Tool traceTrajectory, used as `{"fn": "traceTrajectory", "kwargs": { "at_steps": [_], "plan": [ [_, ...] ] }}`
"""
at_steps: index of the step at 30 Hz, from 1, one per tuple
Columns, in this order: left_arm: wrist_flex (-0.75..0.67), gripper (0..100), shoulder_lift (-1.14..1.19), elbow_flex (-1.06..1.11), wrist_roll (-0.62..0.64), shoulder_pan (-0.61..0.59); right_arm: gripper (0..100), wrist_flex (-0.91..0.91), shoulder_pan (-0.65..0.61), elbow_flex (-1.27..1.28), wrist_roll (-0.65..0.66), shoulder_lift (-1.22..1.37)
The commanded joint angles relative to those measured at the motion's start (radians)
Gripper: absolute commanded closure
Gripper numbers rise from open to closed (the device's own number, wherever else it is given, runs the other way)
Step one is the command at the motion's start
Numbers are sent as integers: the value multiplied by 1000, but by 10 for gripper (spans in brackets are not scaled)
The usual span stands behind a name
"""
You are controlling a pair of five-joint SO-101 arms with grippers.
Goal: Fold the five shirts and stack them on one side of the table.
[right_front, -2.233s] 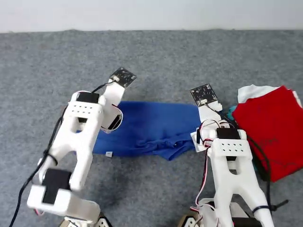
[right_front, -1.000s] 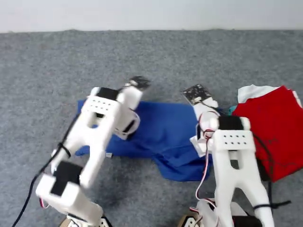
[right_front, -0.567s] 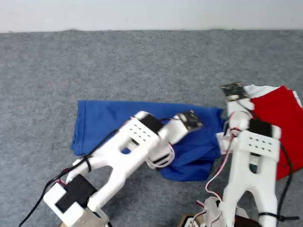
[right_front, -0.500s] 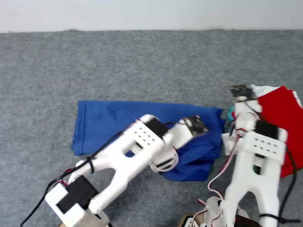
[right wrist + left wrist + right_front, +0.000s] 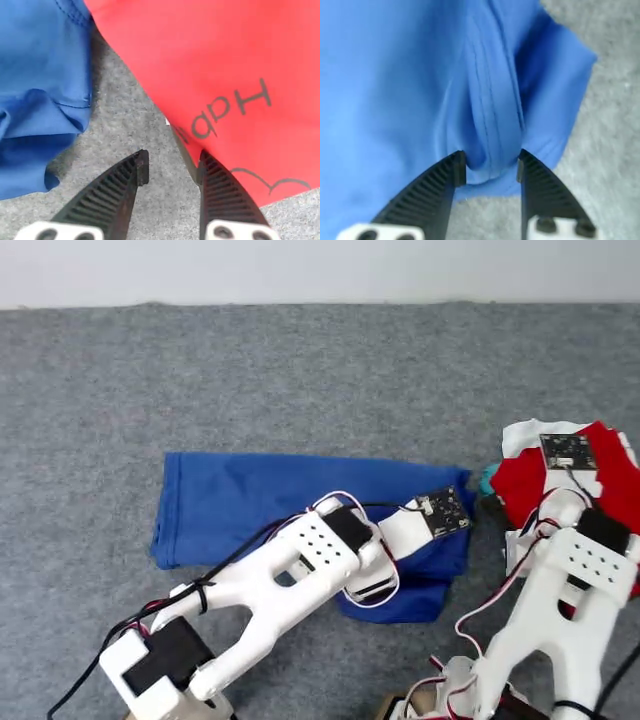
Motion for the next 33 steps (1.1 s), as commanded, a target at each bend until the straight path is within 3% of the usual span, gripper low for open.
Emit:
{"fn": "traceTrajectory", "kwargs": {
  "at_steps": [1,5,11,16,27,33],
  "plan": [
    [-120,823,-49,54,5,2,832,-2,15,-40,11,-33],
    [-262,824,-49,159,5,2,832,-2,15,-40,11,-33],
    [-264,829,-60,168,5,5,832,-2,10,-40,11,-33],
    [-264,929,-60,143,-11,3,832,-13,8,6,11,-41],
    [60,987,-60,-117,-115,5,832,-15,8,52,9,-41],
    [2,986,-51,-139,-158,-63,832,-13,7,52,9,-41]
  ]
}}
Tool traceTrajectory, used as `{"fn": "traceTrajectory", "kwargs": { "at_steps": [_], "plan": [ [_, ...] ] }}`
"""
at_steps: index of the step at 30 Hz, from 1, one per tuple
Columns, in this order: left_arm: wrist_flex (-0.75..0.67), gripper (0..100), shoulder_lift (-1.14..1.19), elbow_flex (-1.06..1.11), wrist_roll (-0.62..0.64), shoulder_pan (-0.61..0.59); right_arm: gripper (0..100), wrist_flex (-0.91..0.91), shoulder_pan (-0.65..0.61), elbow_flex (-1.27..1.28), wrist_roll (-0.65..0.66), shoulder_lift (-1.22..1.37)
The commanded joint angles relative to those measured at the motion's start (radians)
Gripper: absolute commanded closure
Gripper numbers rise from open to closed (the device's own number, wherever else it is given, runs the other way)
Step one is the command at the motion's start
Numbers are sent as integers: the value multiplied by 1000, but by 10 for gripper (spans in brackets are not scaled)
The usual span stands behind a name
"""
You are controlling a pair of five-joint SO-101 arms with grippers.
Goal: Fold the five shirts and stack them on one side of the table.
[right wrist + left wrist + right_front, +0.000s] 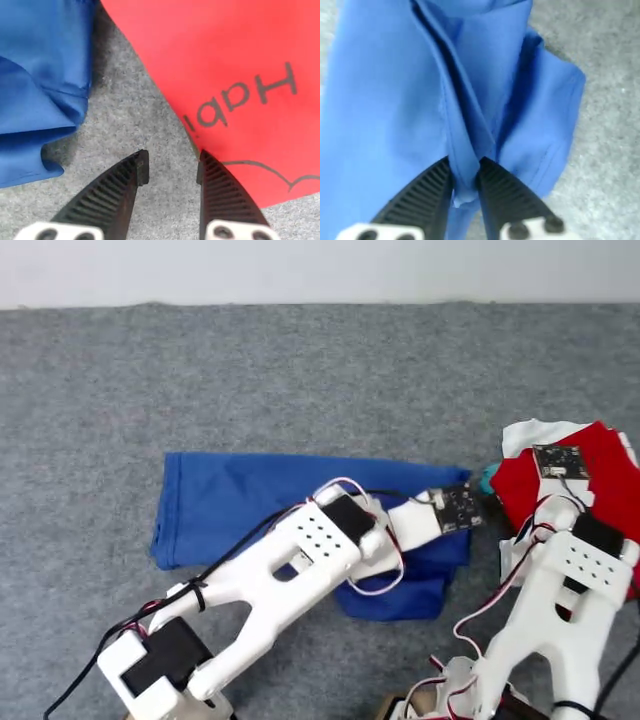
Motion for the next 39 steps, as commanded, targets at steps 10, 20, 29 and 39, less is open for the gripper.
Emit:
{"fn": "traceTrajectory", "kwargs": {
  "at_steps": [10,20,29,39],
  "plan": [
    [-222,985,-38,84,-15,-163,832,-4,-62,-3,6,-41],
    [-77,837,126,-101,130,-157,832,-12,-140,3,8,-33],
    [28,810,252,-291,199,-167,832,-13,-147,43,9,-41],
    [29,810,267,-371,334,-253,832,-7,-371,51,0,-41]
  ]
}}
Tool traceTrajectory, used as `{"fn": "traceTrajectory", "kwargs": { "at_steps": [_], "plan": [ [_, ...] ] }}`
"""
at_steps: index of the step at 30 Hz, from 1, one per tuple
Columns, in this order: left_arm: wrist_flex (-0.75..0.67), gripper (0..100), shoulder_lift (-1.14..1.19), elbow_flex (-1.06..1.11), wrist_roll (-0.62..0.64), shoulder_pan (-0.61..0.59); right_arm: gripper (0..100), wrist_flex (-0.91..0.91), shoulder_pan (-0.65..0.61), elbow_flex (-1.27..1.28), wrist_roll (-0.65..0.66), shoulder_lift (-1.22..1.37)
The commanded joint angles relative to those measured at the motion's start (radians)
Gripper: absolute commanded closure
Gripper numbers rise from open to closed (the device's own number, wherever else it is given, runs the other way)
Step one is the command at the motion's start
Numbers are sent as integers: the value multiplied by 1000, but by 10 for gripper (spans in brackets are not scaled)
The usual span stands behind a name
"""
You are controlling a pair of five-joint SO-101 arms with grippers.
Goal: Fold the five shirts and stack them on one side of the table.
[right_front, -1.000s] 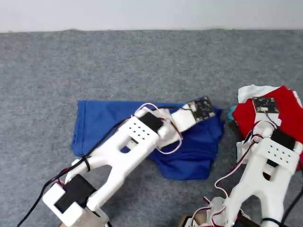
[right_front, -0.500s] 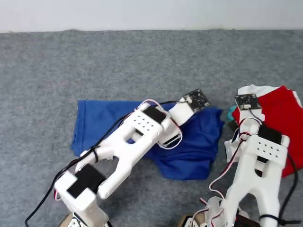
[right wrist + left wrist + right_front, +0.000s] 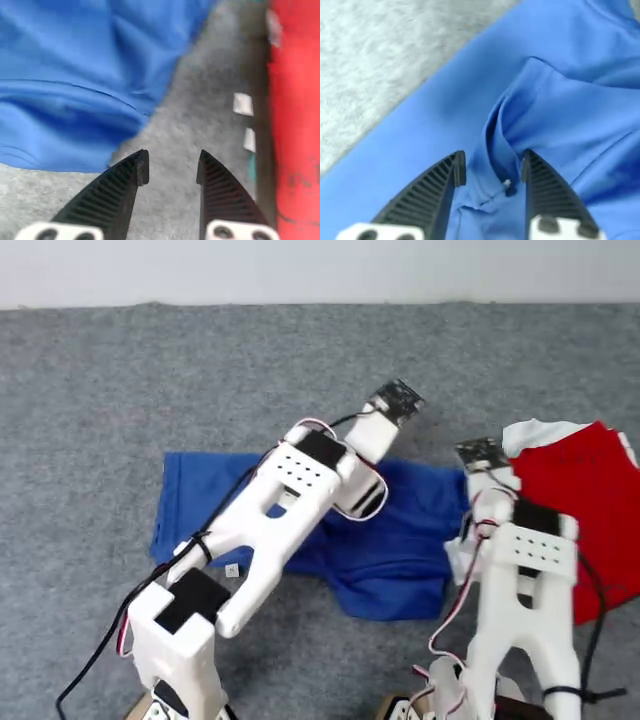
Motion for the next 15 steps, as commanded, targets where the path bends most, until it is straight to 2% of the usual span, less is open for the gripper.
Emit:
{"fn": "traceTrajectory", "kwargs": {
  "at_steps": [1,4,10,15],
  "plan": [
    [11,810,-3,-36,20,-18,832,-7,-68,-3,0,-41],
    [11,810,-3,-36,23,-17,832,-18,-108,-5,0,-41],
    [52,810,-18,-42,25,-18,831,-197,-142,-3,-2,-30],
    [54,811,-34,-38,23,-20,831,-302,-188,14,-69,-27]
  ]
}}
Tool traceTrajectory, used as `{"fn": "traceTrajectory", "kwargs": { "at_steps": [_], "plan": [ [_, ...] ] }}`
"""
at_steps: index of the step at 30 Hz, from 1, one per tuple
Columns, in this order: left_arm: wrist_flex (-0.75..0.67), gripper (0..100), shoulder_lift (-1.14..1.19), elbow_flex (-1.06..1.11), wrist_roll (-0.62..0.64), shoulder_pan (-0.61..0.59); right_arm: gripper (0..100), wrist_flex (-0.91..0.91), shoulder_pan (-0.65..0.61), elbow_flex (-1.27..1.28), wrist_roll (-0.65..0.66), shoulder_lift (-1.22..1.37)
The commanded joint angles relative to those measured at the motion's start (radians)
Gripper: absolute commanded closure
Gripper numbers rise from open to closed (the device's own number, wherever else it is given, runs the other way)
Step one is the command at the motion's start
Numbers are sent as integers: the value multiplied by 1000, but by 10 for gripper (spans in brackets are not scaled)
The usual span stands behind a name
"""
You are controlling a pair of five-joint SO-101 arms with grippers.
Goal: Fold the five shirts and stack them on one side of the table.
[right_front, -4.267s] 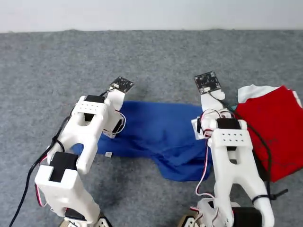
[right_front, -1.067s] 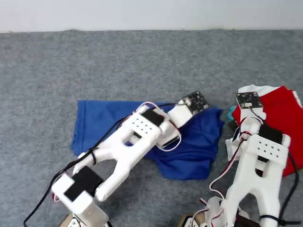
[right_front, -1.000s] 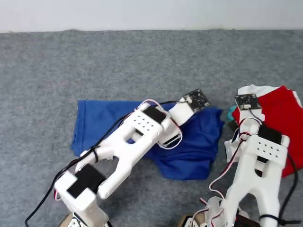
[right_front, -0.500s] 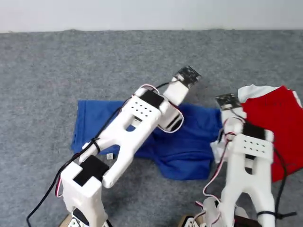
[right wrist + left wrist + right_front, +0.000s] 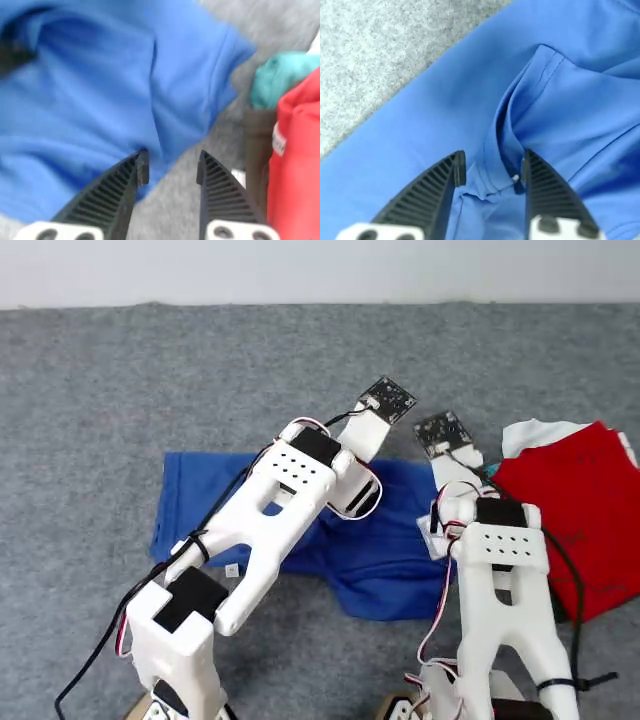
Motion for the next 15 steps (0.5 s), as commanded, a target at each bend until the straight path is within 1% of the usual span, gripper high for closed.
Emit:
{"fn": "traceTrajectory", "kwargs": {
  "at_steps": [1,4,9,11,13,15],
  "plan": [
    [8,811,-34,-38,9,-11,831,-61,-44,18,-23,-19],
    [9,811,-28,-36,9,-11,832,-82,-61,68,-20,33],
    [14,811,-28,-36,9,-11,834,-205,-59,101,-20,151],
    [14,811,-28,-36,9,-11,842,-219,-59,98,-18,199],
    [14,811,-28,-36,9,-23,897,-216,-54,98,-18,231],
    [14,811,-26,-36,9,-48,987,-191,-54,98,-12,246]
  ]
}}
